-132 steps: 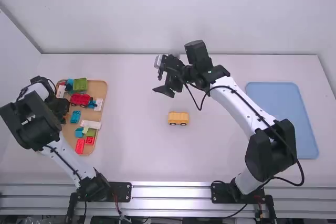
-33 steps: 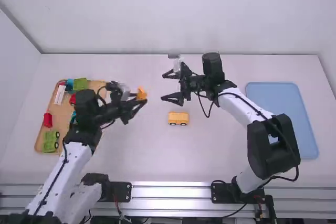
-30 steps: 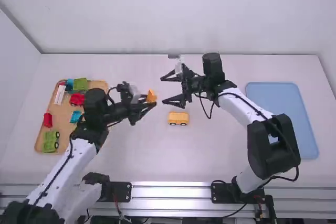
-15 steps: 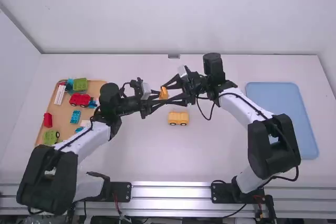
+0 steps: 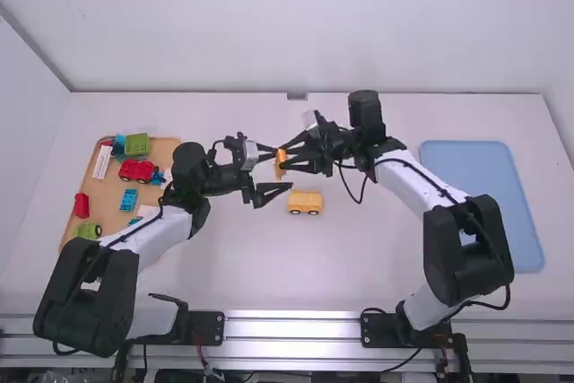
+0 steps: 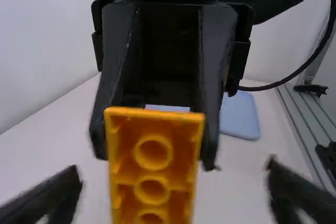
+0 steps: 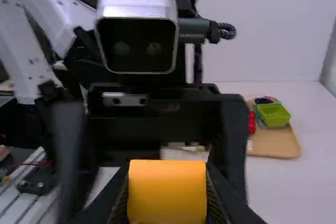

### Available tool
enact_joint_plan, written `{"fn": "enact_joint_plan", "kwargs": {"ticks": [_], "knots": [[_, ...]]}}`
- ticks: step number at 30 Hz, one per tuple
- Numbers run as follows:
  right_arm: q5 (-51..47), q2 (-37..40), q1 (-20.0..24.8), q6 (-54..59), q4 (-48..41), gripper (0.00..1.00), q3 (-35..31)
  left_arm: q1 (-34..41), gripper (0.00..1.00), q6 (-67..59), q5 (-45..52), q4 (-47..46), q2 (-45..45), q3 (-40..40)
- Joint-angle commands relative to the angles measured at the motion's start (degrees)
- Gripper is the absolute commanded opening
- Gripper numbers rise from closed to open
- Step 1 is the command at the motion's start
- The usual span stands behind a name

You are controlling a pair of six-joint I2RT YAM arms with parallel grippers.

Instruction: Assemble lego blocks to make yellow taxi

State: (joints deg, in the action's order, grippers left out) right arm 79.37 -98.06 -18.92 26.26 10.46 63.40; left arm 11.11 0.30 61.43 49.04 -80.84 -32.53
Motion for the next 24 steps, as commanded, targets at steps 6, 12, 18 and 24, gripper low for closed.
{"fn": "enact_joint_plan", "kwargs": {"ticks": [6, 12, 18, 24], "knots": [[-31.8, 2.8, 1.7, -5.9, -4.7, 0.13, -0.4, -1.6, 0.99, -1.5, -14.9, -11.8, -0.2, 0.2], [-48.9, 2.8, -1.4, -4.9, -14.7, 0.11, 2.7, -1.9, 0.99, -3.7, -43.1, -36.3, 5.0, -5.6], [-53.3, 2.8, -9.0, 2.7, -22.6, 0.11, 6.1, -1.8, 0.99, 9.7, -65.1, -53.2, 22.2, -10.1], [-53.8, -4.0, -14.6, 8.2, -28.5, 0.04, 13.0, -1.7, 0.99, 9.4, -75.6, -57.5, 42.6, -6.2]]}}
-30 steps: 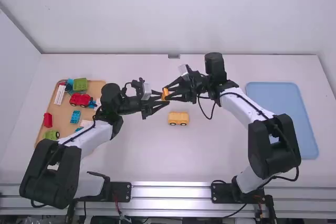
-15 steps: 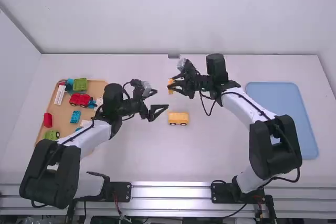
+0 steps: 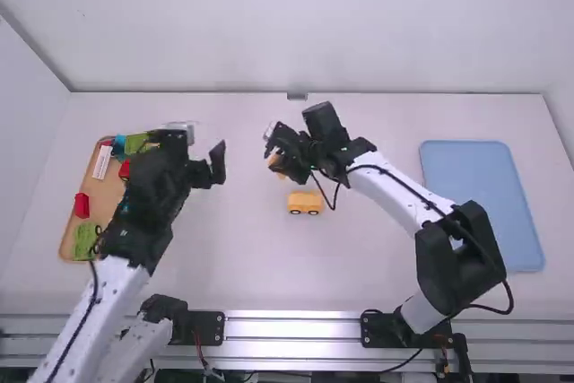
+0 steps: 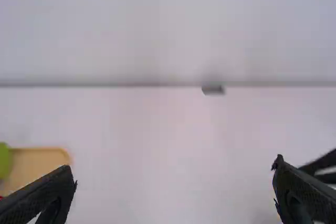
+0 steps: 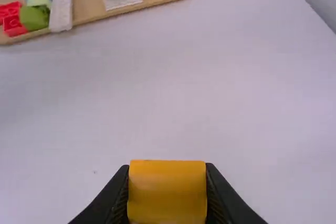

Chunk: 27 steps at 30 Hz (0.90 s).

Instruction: Assemble lego blocks to make yellow taxi

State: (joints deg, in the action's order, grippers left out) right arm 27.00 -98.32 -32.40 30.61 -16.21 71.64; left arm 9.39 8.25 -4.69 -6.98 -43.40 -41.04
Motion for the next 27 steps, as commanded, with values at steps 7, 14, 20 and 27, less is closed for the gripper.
{"fn": "enact_joint_plan", "kwargs": {"ticks": [7, 14, 20, 27], "knots": [[-5.5, -15.9, -7.4, 13.4, -21.2, 0.04, 21.0, 0.0, 0.99, 4.6, -19.2, -3.9, 20.5, 8.6], [-17.7, -29.2, -14.1, 15.8, -31.9, 0.04, 32.6, 0.0, 0.99, 5.5, -20.2, -2.1, 28.4, 14.1], [-26.7, -36.6, -16.9, 13.0, -34.0, 0.03, 37.3, 0.0, 0.99, 5.9, -20.2, -0.5, 28.6, 16.1], [-30.1, -39.3, -18.2, 12.1, -35.1, 0.09, 38.3, -0.1, 0.99, 5.9, -20.2, -0.7, 28.6, 16.8]]}}
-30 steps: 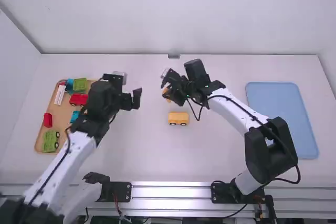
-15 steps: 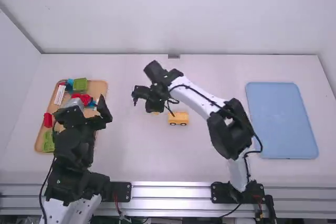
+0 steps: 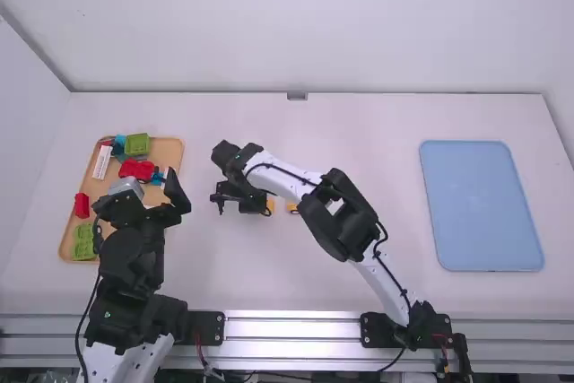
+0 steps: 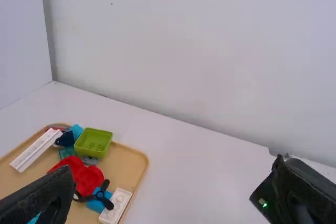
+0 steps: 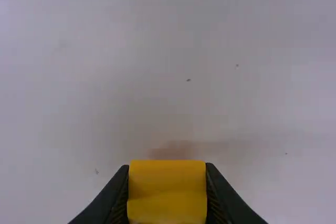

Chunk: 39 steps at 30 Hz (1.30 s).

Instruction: Assemble lego blocks to make yellow taxi

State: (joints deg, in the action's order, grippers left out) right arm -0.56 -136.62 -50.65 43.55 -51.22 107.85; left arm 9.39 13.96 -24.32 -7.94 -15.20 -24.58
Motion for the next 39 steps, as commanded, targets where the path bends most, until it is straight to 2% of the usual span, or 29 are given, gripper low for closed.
{"fn": "enact_joint_plan", "kwargs": {"ticks": [1, 2, 3, 4, 5, 11, 12, 17, 19, 21, 24, 28, 30, 31, 34, 35, 38, 39], "knots": [[-2.4, -1.0, 0.0, -0.9, 0.0, 0.13, 2.1, 0.0, 0.99, 0.2, -0.6, 0.3, 0.4, 0.3], [-2.3, -1.0, 0.0, -0.9, 0.0, 0.3, 2.1, 0.0, 0.99, 0.2, -0.6, 0.3, 0.4, 0.5], [-2.4, -1.0, 0.0, -0.9, 0.0, 0.54, 2.1, 0.0, 0.99, 0.2, -0.6, 0.3, 0.4, 0.5], [-2.5, -1.0, 0.0, -0.9, 0.0, 0.92, 2.1, 0.0, 0.99, 0.2, -0.6, 0.3, 0.4, 0.7], [-2.5, -1.0, 0.0, -0.9, -0.1, 0.99, 2.2, 0.0, 0.99, 0.2, -0.6, 0.3, 0.4, 0.7], [0.9, -1.0, 0.4, 0.6, -4.0, 0.99, 6.7, -0.2, 0.99, 0.2, -2.3, 3.1, 0.4, 2.0], [2.9, -0.9, 1.3, 0.3, -6.2, 0.99, 10.0, 0.0, 0.99, 0.2, -3.9, 3.2, 0.4, 2.5], [10.0, 1.8, 4.4, 0.3, -11.7, 0.98, 16.9, -0.2, 0.99, 2.5, -3.2, 1.6, 0.4, 3.2], [15.1, 3.3, 6.1, 2.5, -13.0, 0.99, 18.2, -0.4, 0.99, 0.1, -2.3, 2.7, 0.4, 3.5], [21.7, 5.8, 8.9, 4.4, -13.8, 0.99, 18.4, -0.3, 0.99, -4.4, 2.5, 4.2, -0.1, 3.6], [24.6, 8.9, 12.1, 2.7, -11.6, 0.99, 16.4, 0.0, 0.99, -7.7, 6.9, 6.5, -2.3, 3.6], [19.0, 13.8, 15.6, -7.1, -0.2, 0.98, 7.6, -0.7, 0.99, -8.4, 9.6, 8.9, -7.4, 2.7], [11.9, 19.9, 16.8, -13.5, 11.4, 0.98, -4.0, -1.2, 0.99, -9.2, 13.2, 8.2, -11.6, 0.4], [11.8, 21.0, 17.0, -13.6, 12.8, 0.98, -5.7, -1.3, 0.99, -9.7, 14.0, 8.2, -12.5, -0.1], [13.0, 31.7, 18.4, -13.4, 23.9, 0.98, -21.4, -1.6, 0.99, -15.5, 21.2, 8.7, -19.6, -3.5], [13.0, 32.9, 18.7, -13.2, 24.9, 0.98, -23.0, -1.5, 0.99, -16.3, 22.2, 8.7, -20.5, -3.9], [16.2, 44.8, 21.9, -11.0, 34.4, 0.99, -38.7, -1.2, 0.99, -26.6, 34.6, 6.8, -29.3, -8.5], [16.2, 44.8, 21.9, -11.0, 34.4, 0.99, -38.7, -1.2, 0.99, -26.6, 34.6, 6.8, -29.3, -8.5]]}}
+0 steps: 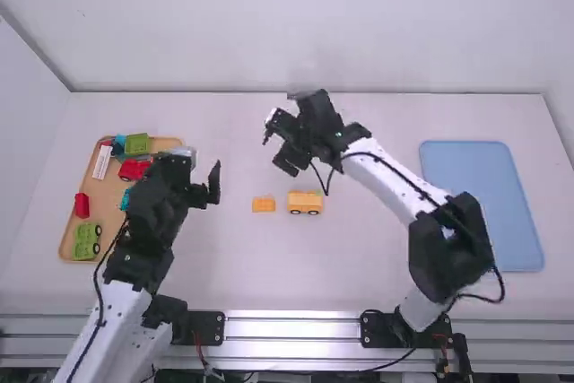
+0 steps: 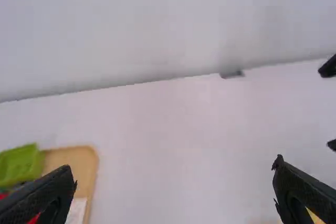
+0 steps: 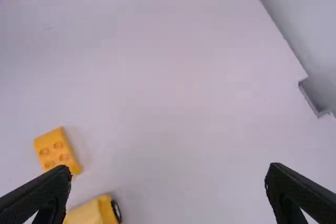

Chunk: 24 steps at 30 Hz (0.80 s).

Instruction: Assemble lego blocks to make yellow taxi

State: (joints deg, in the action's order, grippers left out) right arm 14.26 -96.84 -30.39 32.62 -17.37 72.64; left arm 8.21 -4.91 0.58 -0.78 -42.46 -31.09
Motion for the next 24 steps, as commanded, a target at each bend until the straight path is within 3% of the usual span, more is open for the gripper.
{"fn": "enact_joint_plan", "kwargs": {"ticks": [1, 4, 7, 8, 9, 11, 14, 17, 24], "knots": [[4.4, 9.9, 3.5, 1.4, 3.7, 0.99, -9.7, -0.1, 0.99, -11.3, 15.6, -1.6, -5.7, -4.0], [10.8, 16.1, 7.5, 2.4, 9.2, 0.99, -18.4, -0.9, 0.99, -18.7, 25.9, -4.1, -12.8, -7.6], [20.3, 21.1, 14.0, 2.7, 17.3, 0.99, -28.0, -1.9, 0.99, -37.0, 40.4, -7.3, -23.9, -11.4], [21.2, 21.4, 14.6, 2.9, 17.8, 0.99, -28.6, -1.9, 0.99, -38.2, 41.2, -7.5, -24.4, -11.5], [25.1, 22.0, 16.8, 4.1, 19.5, 0.99, -30.7, -1.9, 0.99, -48.7, 46.6, -9.2, -28.0, -11.8], [31.3, 21.9, 19.7, 7.1, 20.7, 0.98, -32.8, -1.6, 0.99, -56.8, 51.2, -9.7, -32.4, -11.8], [41.8, 19.4, 24.2, 15.0, 21.2, 0.99, -35.0, -2.1, 0.99, -58.0, 52.6, -7.1, -40.2, -11.9], [47.3, 15.3, 27.1, 16.1, 22.4, 0.99, -35.1, -3.5, 0.99, -58.6, 56.3, -4.7, -47.6, -12.1], [53.9, 7.4, 29.0, 16.3, 29.2, 0.98, -35.1, -9.7, 0.99, -69.0, 68.1, -5.4, -61.3, -13.8]]}}
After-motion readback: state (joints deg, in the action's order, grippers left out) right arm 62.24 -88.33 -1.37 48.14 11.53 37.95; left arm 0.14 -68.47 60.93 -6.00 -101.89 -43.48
